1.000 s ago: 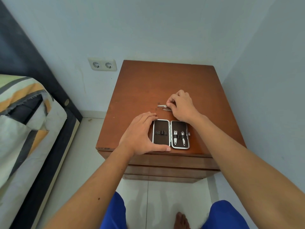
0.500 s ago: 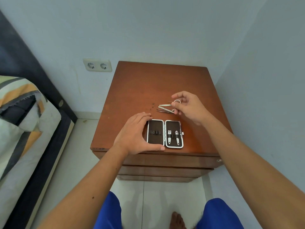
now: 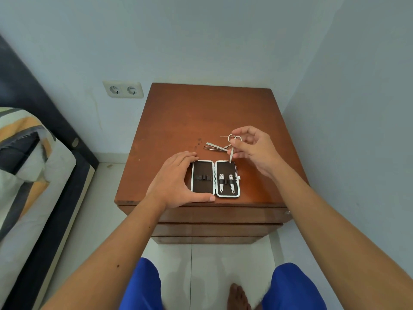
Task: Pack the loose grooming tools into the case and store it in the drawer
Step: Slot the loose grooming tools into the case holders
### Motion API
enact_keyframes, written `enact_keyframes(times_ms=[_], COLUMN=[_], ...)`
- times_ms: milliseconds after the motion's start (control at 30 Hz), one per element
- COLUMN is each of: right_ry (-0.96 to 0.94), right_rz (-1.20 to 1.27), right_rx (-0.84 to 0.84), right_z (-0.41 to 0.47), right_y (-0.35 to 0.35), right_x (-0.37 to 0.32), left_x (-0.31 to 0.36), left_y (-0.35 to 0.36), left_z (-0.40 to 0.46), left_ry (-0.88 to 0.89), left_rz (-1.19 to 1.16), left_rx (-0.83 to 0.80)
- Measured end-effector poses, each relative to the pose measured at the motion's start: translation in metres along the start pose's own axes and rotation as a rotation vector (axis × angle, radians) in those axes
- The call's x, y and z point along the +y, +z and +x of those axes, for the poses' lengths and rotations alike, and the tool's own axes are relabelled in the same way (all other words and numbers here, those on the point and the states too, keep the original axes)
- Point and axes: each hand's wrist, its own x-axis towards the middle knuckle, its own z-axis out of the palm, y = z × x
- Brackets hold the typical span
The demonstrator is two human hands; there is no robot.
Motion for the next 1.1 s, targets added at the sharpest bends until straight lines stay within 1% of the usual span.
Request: enact_keyframes(times_ms=[233, 400, 567, 700, 900, 967, 1100], right_ry=[-0.051, -0.099, -0.119, -0.162, -0.078, -0.07, -0.115], right_rz=[-0.2, -0.375, -0.403, -0.497, -0.356, -0.398, -0.551], right_rx=[-0.083, -0.067, -0.049, -0.047, -0.03, -0.058, -0.112], right_z=[-0.011, -0.02, -0.025, -0.021, -0.015, -0.015, -0.02], right_y=[0.008, 0.011, 0.008, 0.002, 0.0, 0.001, 0.001], right_x=[0.013, 0.023, 0.025, 0.027, 0.032, 0.031, 0.031], left_x=[0.0, 0.0, 0.0, 0.0, 0.0, -0.001, -0.002], left_y=[0.001, 0.001, 0.001, 0.002, 0.002, 0.002, 0.003], left_z=[0.0, 0.0, 0.0, 0.0, 0.0, 0.001, 0.001], left_ry=[0.01, 0.015, 0.021, 0.019, 0.006, 0.007, 0.016], left_rz=[0.009, 0.006, -0.008, -0.007, -0.016, -0.012, -0.003], left_rx=[0.007, 0.014, 0.026, 0.026, 0.02, 0.022, 0.029])
